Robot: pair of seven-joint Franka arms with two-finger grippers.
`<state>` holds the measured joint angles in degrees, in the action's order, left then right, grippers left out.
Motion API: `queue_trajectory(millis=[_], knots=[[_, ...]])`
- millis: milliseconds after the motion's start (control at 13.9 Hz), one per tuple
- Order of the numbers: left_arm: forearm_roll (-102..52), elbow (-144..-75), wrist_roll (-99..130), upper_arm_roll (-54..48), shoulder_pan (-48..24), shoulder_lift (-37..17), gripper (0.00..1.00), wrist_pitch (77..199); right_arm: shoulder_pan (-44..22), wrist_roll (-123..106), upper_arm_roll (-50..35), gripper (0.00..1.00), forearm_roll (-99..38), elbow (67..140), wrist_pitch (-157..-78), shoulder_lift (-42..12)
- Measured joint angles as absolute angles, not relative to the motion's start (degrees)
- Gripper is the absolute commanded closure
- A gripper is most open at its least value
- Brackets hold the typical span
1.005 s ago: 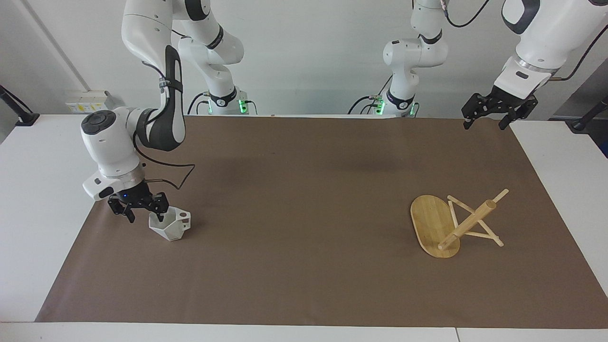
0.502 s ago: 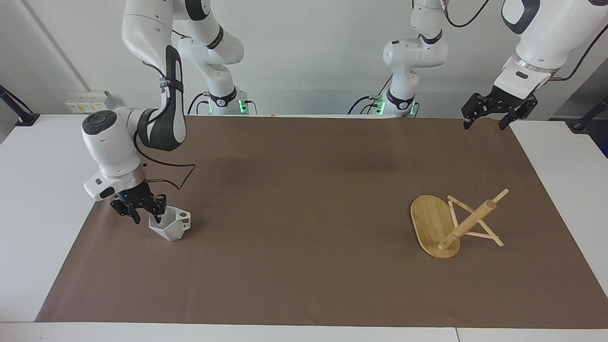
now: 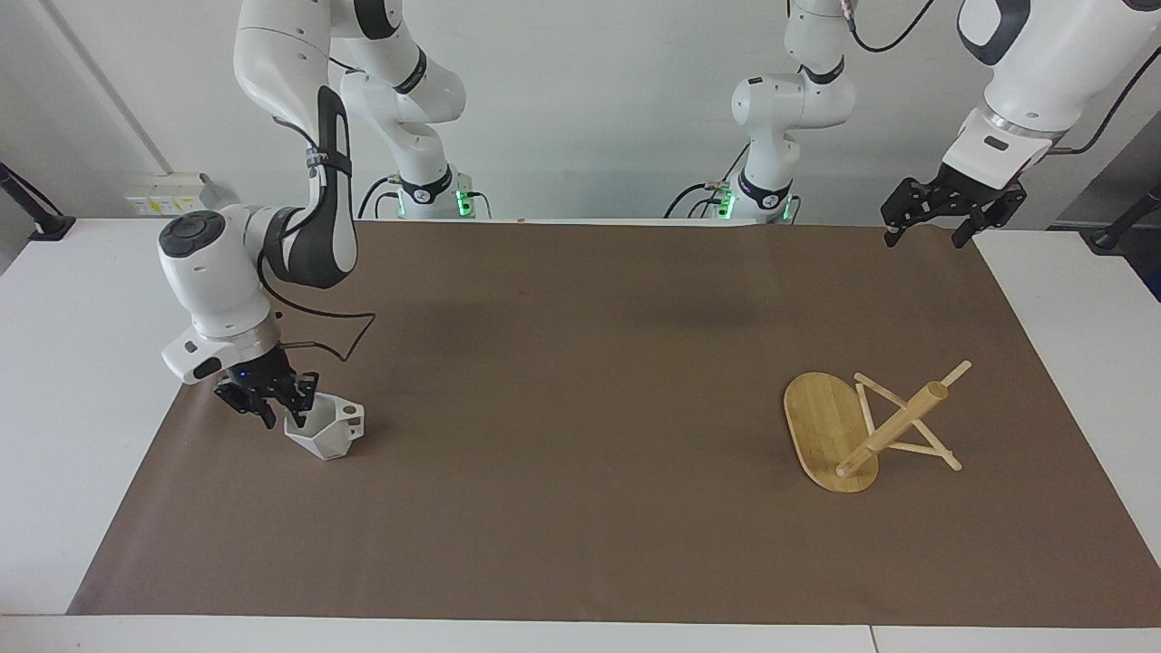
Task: Hang cup on rack
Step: 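Close the right gripper on the white cup's rim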
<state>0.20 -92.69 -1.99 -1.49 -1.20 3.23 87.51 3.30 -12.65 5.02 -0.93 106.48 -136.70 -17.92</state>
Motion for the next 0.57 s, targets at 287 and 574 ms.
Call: queue_trajectory(millis=[287, 574], knots=[[0.2, -92.7, -2.0, -1.5, -1.2, 3.2, 0.00, 87.5, 3.3, -12.6, 5.0, 0.68, -0.9, 106.5, -136.7, -17.9], [0.2, -92.9, -1.9, -1.5, -1.2, 3.2, 0.00, 87.5, 3.3, -12.6, 5.0, 0.79, -0.9, 106.4, -136.7, -17.9]])
